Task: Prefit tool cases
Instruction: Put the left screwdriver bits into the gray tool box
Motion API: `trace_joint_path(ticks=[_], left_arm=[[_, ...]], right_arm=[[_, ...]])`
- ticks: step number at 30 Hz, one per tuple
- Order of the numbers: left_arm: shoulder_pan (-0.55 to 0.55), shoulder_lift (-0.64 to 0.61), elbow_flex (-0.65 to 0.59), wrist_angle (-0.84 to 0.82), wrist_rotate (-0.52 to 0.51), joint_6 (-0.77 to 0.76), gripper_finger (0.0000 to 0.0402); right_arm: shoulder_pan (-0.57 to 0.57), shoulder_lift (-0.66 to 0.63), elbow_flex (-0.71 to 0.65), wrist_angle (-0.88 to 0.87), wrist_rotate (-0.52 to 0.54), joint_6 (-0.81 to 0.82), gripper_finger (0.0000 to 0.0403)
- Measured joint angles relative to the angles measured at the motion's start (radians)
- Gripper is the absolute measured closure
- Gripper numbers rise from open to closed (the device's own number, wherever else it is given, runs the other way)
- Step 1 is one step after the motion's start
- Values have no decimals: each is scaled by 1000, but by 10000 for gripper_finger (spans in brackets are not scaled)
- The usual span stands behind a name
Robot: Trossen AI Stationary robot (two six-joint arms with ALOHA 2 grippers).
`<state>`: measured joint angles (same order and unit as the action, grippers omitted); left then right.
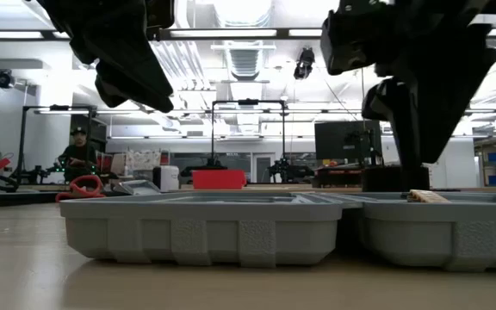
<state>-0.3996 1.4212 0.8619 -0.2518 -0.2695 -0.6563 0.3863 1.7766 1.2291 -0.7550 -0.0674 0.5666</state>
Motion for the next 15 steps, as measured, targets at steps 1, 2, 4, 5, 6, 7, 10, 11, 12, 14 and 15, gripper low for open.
trace_joint_path(ticks=[1,2,4,5,6,7,10,11,12,14,15], left_arm=[[0,0,0,0,0,0,263],[0,0,0,1,0,0,262],[0,0,0,0,-1,1,260],[0,-2,0,0,-6,8,259],[0,-6,0,-1,-18,16,259],[0,-13,0,-3,-31,25,258],[0,-46,0,-15,-62,42,258],[0,-60,0,-16,-69,46,259],[0,-75,0,-16,-75,52,260],[-2,-103,0,-24,-80,54,262],[-3,-117,0,-30,-80,54,263]], right_arm=[[10,0,2,-2,14,17,268],[18,0,6,-3,23,28,267],[37,0,22,-4,42,56,265],[44,0,31,-13,48,69,264],[51,0,40,-27,53,74,264],[58,0,48,-40,60,78,264],[69,0,64,-50,71,91,267],[69,0,65,-58,72,97,268],[69,0,65,-65,74,106,270],[69,0,65,-71,81,123,272],[69,0,66,-76,91,127,272]])
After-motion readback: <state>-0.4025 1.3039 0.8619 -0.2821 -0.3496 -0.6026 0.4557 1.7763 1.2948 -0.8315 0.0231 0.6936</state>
